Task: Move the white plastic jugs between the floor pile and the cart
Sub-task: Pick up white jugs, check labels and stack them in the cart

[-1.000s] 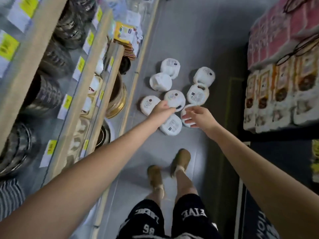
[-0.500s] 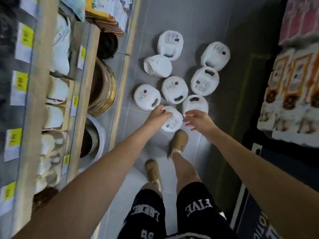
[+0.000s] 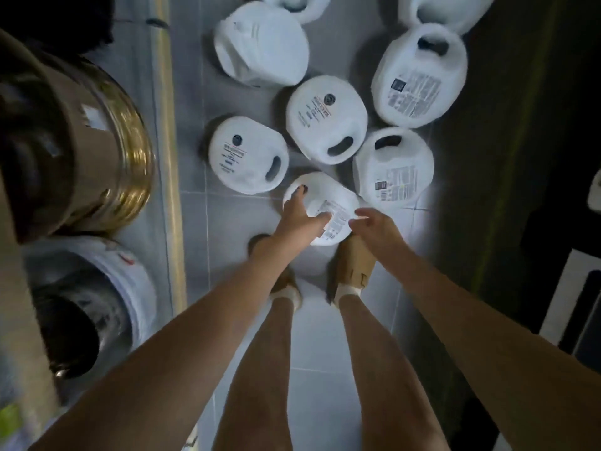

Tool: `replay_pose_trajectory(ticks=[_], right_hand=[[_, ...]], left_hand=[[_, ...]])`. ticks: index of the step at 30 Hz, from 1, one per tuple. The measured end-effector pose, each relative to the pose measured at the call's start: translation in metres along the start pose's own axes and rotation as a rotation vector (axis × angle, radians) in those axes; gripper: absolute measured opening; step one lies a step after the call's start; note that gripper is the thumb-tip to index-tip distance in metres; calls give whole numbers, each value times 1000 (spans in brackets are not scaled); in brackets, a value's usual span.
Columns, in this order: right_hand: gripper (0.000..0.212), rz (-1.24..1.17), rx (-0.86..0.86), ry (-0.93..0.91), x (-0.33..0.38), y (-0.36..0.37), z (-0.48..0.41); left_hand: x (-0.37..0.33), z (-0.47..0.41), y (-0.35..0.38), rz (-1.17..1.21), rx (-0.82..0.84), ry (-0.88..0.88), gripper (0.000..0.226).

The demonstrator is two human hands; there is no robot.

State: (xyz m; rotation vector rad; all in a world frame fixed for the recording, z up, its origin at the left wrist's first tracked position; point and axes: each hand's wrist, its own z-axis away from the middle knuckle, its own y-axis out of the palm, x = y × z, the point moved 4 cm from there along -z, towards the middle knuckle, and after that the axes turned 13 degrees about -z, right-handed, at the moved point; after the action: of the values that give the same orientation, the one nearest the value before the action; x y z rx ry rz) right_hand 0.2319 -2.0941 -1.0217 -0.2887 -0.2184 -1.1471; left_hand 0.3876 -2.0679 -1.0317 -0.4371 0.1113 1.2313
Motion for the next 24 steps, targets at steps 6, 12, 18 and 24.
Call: replay_pose_trajectory(ticks=[6, 12, 18, 24], right_hand=[[63, 10, -165, 118, -85, 17, -103], [97, -197, -147, 39, -127, 36, -165], [85, -433, -93, -198, -131, 43, -187], [81, -374, -55, -215, -114, 38, -166]], left_hand=[[59, -105, 26, -246, -121, 39, 92], [93, -168, 30, -300, -88, 175, 104], [97, -186, 22, -269, -26, 248, 109], [100, -159, 17, -195, -42, 187, 106]])
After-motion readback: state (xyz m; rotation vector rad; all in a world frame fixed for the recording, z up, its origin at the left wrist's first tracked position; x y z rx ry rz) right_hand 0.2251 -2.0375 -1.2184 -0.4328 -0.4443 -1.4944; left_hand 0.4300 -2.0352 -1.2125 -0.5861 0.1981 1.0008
